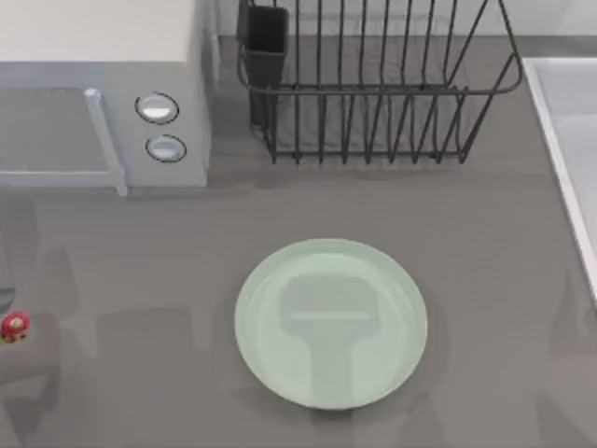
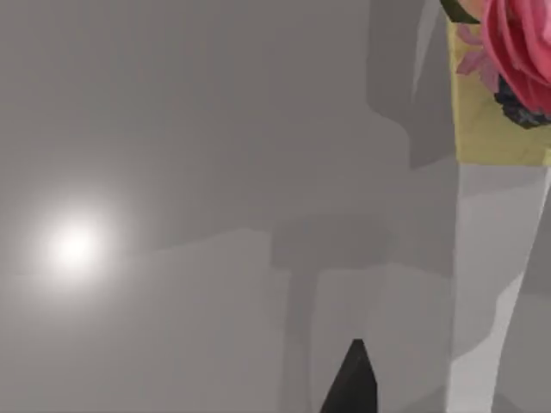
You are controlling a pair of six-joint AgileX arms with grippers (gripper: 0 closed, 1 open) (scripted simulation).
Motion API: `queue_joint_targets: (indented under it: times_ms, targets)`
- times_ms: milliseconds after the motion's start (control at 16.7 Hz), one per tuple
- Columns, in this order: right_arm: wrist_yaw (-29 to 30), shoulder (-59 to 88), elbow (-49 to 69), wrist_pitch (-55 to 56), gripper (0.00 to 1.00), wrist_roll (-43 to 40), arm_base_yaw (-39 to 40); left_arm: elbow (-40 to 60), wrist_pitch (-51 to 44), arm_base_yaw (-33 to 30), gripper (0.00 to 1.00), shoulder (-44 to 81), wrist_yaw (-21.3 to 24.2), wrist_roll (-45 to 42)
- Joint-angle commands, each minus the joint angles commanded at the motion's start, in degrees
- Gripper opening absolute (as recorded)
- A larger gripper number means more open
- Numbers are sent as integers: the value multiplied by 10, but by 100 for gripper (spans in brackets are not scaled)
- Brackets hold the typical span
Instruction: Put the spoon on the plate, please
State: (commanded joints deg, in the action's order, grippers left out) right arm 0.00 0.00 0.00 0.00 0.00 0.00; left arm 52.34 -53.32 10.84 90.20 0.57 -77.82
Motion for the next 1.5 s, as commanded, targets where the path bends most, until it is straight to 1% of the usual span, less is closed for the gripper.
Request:
queue_joint_targets:
  times_ms: [120, 300, 600, 780, 960, 1200, 1380, 1500]
  targets:
    - [0, 0, 0, 0, 100, 0, 0, 34, -62, 0, 0, -23, 0, 2]
    - [0, 0, 0, 0, 100, 0, 0, 70, -109, -1, 0, -51, -1, 7]
    - [0, 0, 0, 0, 100, 0, 0, 72, -112, -1, 0, -50, -1, 7]
    - [0, 0, 0, 0, 100, 0, 0, 105, -116, -38, 0, -18, -1, 27]
    - [0, 0, 0, 0, 100, 0, 0, 170, -122, -127, 0, 46, -2, 74]
    - [0, 0, 0, 0, 100, 0, 0, 277, -129, -290, 0, 152, -3, 166]
    - [0, 0, 0, 0, 100, 0, 0, 357, -129, -424, 0, 229, -4, 242]
    - [0, 0, 0, 0, 100, 0, 0, 404, -128, -500, 0, 272, -6, 289]
